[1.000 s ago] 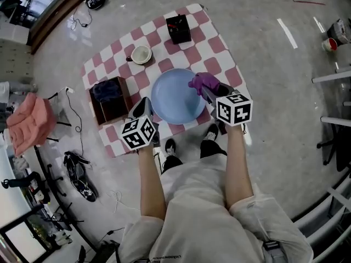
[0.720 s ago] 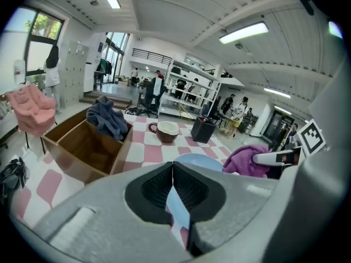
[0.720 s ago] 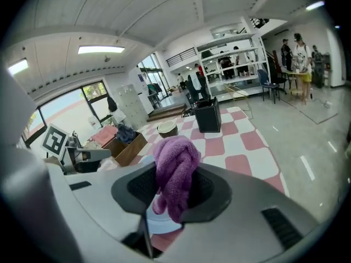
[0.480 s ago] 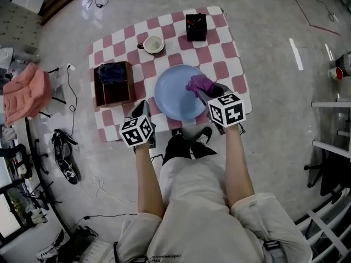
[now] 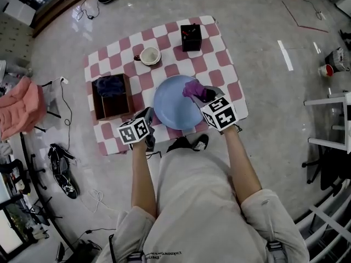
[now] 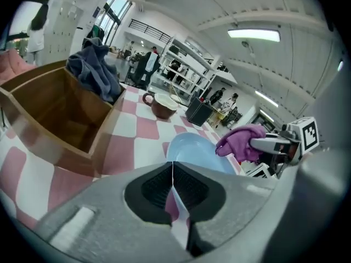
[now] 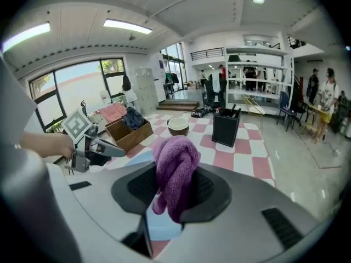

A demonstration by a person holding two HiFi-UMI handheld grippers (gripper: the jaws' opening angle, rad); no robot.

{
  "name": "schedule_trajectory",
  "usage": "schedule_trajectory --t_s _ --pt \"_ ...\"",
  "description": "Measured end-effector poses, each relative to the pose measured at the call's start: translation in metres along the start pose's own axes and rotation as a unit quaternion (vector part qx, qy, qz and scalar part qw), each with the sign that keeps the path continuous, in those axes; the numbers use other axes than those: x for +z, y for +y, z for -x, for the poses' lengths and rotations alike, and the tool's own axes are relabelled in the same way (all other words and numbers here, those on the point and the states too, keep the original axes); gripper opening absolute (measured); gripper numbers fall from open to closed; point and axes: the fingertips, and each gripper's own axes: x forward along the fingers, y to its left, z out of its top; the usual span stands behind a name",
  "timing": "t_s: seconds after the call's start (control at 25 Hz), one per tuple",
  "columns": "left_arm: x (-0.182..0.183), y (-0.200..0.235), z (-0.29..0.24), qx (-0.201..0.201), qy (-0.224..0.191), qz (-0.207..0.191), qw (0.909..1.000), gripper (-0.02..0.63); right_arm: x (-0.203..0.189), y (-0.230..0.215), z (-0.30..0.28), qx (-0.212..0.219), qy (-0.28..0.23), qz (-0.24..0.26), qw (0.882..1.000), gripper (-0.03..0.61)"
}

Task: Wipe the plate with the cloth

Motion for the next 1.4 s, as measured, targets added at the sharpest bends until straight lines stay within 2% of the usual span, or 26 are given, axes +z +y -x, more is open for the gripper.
schedule_trajectory --t_s 0.12,0.2,0.28,0.4,0.52,0.6,0.68,0.8,0.96,1.08,1.16,1.32,1.4 --pt "0.002 0.006 -0.006 -0.017 0.009 0.015 0.9997 0.011 0.006 0.015 -0.008 0.005 -0.008 0.029 1.0 0.127" --pt "0.007 0.006 -0.012 -0.036 0.004 0.034 0.9988 0.012 0.01 0.021 -0.015 0.002 -0.015 0.021 1.0 0.127" --pt "0.012 0.003 -0.02 -0.053 0.003 0.037 0.9979 0.012 0.016 0.024 -0.024 -0.002 -0.028 0.003 1.0 0.127" --pt "0.012 0.0 -0.033 -0.051 0.017 0.007 0.9985 0.022 0.022 0.026 -0.033 -0.015 -0.041 -0.015 0.999 0.127" --pt "0.012 -0.001 -0.047 -0.04 0.031 -0.022 0.9985 0.074 0.026 0.026 -0.036 -0.025 -0.056 -0.03 0.998 0.127" --pt "0.012 -0.001 -0.056 -0.032 0.039 -0.033 0.9982 0.083 0.024 0.027 -0.04 -0.021 -0.053 -0.033 0.998 0.127" --pt "0.012 0.002 -0.064 -0.025 0.046 -0.038 0.9979 0.083 0.019 0.026 -0.044 -0.015 -0.042 -0.031 0.999 0.127" --pt "0.014 0.003 -0.075 -0.036 0.062 -0.038 0.9967 0.083 0.015 0.021 -0.045 -0.012 -0.035 -0.029 0.999 0.127" --pt "0.003 -0.002 -0.087 -0.037 0.089 -0.046 0.9943 0.083 0.003 0.01 -0.038 -0.009 -0.026 -0.05 0.998 0.127" --pt "0.006 0.002 -0.088 -0.025 0.08 -0.034 0.9959 0.081 0.0 0.008 -0.039 -0.003 -0.021 -0.053 0.998 0.127" --pt "0.006 0.004 -0.088 -0.023 0.081 -0.025 0.9961 0.058 -0.001 0.008 -0.039 0.0 -0.022 -0.055 0.998 0.127" --pt "0.013 -0.001 -0.081 -0.049 0.063 0.011 0.9967 0.037 -0.002 0.01 -0.042 0.004 -0.023 -0.058 0.998 0.127" --pt "0.024 -0.01 -0.073 -0.064 0.046 0.006 0.9968 0.031 0.001 0.011 -0.043 0.002 -0.025 -0.054 0.998 0.127"
